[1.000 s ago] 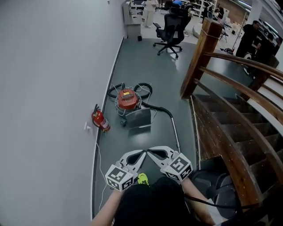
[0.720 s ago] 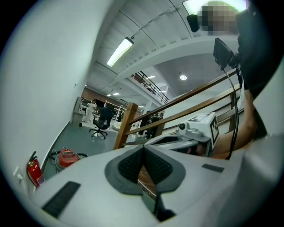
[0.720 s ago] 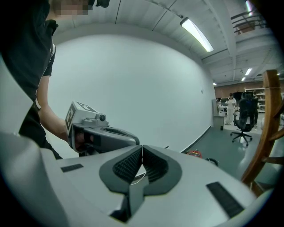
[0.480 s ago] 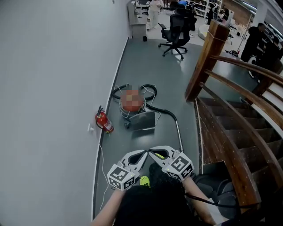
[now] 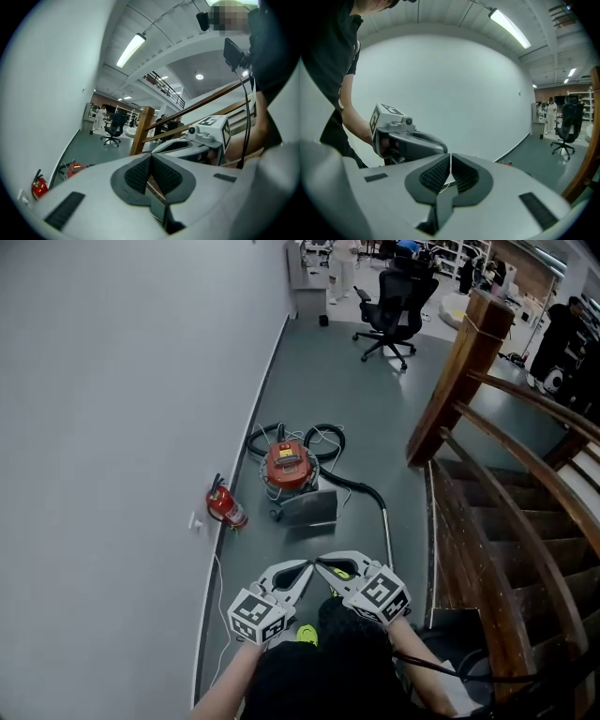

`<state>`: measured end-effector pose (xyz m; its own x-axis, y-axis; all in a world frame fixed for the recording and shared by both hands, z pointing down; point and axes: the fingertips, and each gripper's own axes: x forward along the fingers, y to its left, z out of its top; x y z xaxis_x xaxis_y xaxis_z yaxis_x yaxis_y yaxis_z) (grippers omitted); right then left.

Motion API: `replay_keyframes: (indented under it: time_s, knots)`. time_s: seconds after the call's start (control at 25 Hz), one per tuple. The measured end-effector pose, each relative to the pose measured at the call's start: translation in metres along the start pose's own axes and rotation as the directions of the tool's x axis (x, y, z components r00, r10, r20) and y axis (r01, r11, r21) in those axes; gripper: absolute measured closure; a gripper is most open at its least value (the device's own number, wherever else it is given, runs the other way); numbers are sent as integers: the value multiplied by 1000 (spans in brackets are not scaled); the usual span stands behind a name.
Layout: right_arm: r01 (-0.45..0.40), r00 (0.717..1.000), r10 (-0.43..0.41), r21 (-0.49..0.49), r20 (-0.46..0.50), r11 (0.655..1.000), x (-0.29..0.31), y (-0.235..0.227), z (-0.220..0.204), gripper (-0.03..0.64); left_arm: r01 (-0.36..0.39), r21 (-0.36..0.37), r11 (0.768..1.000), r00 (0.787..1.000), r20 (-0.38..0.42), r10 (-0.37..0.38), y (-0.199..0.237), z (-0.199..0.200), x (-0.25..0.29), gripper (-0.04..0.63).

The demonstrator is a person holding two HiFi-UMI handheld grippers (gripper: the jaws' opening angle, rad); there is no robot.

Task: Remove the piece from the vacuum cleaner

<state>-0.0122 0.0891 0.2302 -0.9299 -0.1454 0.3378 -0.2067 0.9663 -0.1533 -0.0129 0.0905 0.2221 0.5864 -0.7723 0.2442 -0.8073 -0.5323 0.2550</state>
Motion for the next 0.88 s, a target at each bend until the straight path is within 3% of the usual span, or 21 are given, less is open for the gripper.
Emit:
replay_keyframes:
  time_s: [0.64, 0.88]
  knots:
    - [-88, 993, 90, 30, -71, 996, 33, -116, 5, 603, -78, -85, 993, 996, -48, 74, 76, 19, 93, 588]
    - [-123, 985, 122, -4, -120, 992, 47, -146, 5, 603, -109, -117, 987, 993, -49, 104, 100, 21, 115, 588]
